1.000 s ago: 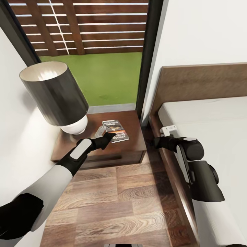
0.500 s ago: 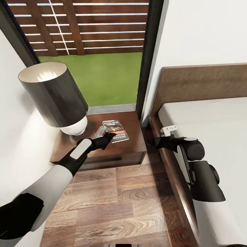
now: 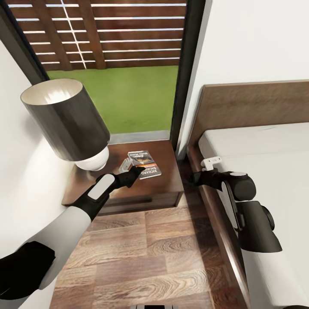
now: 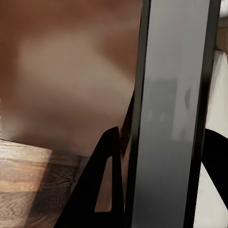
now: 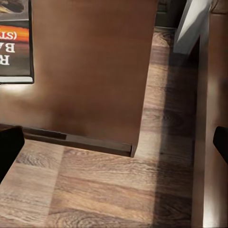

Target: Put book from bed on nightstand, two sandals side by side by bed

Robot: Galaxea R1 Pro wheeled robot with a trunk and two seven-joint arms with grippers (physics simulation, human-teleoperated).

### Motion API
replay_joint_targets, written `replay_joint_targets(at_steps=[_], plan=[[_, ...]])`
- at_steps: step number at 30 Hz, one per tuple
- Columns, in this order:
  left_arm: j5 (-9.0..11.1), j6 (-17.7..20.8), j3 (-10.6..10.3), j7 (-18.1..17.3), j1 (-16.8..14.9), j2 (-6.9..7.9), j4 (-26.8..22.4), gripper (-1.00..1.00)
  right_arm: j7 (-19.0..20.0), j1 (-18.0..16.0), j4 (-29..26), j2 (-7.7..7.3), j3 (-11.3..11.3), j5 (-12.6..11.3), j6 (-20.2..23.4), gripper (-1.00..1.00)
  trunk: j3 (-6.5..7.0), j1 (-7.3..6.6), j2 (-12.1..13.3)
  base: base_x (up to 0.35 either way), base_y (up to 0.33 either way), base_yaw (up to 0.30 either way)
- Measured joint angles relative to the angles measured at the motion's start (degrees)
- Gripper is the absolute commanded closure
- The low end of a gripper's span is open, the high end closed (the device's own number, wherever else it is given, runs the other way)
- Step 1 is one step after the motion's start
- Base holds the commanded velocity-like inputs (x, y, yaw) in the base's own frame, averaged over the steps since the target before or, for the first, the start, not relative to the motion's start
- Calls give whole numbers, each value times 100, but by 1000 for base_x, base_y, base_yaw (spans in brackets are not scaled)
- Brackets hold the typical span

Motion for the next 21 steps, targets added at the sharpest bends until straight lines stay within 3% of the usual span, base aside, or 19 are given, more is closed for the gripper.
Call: replay_joint_targets(at_steps=[13,21], plan=[[-18,-66,-5,-88,4,-21,315,100,0,-2,0,10,0,0,0,-100,0,1,0,115,0,0],[-1,-87,-20,-532,15,-45,365,100,0,-2,0,16,0,0,0,-100,0,1,0,18,0,0]])
